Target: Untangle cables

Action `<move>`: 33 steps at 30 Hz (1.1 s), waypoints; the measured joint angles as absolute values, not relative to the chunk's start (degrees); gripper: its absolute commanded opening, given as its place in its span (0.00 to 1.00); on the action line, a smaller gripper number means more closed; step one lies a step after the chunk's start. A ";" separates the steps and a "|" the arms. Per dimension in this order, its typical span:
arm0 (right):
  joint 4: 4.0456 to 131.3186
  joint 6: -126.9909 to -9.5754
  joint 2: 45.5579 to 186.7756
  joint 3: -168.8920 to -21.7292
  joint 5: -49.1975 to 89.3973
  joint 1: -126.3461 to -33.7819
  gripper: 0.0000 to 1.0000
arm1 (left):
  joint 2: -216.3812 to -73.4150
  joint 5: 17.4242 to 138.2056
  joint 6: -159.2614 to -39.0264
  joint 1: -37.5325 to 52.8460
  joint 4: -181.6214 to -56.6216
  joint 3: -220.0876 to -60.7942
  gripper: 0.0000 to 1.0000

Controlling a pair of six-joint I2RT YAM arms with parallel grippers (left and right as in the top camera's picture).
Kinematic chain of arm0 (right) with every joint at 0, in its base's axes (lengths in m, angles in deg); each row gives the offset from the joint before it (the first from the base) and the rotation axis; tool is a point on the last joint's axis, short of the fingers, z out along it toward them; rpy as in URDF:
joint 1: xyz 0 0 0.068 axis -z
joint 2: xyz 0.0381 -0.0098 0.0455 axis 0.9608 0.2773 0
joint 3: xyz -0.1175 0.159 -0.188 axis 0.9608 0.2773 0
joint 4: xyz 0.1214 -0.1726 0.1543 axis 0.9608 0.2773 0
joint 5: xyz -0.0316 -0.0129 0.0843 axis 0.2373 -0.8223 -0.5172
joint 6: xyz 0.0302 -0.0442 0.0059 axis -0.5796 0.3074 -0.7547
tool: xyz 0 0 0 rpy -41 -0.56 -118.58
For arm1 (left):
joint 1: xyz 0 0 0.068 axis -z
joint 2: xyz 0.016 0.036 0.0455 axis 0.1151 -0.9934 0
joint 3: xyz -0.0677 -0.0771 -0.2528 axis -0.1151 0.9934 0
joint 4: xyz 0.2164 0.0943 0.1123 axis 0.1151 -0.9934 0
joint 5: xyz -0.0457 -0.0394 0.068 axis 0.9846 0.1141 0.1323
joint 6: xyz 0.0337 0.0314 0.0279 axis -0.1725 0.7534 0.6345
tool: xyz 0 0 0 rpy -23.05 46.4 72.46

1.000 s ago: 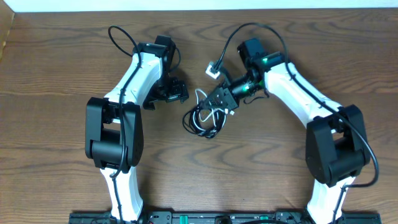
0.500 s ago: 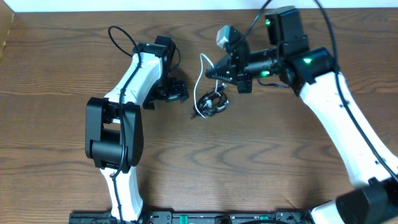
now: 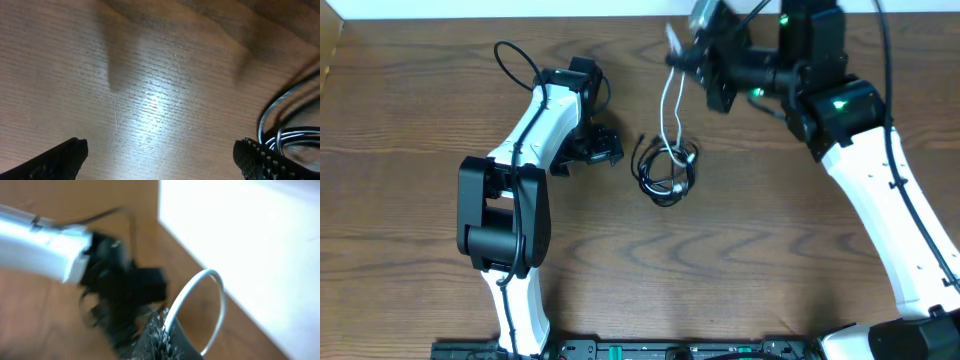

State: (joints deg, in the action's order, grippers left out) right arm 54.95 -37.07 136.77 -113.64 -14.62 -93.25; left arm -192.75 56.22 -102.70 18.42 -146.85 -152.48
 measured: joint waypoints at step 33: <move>24.74 -46.89 129.34 -113.68 -4.94 -88.99 0.01 | -192.75 56.22 -102.70 18.42 -146.87 -152.48 0.98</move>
State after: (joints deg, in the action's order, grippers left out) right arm 24.74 -46.89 129.34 -113.68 -4.94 -88.99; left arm -192.75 56.22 -102.70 18.42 -146.87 -152.48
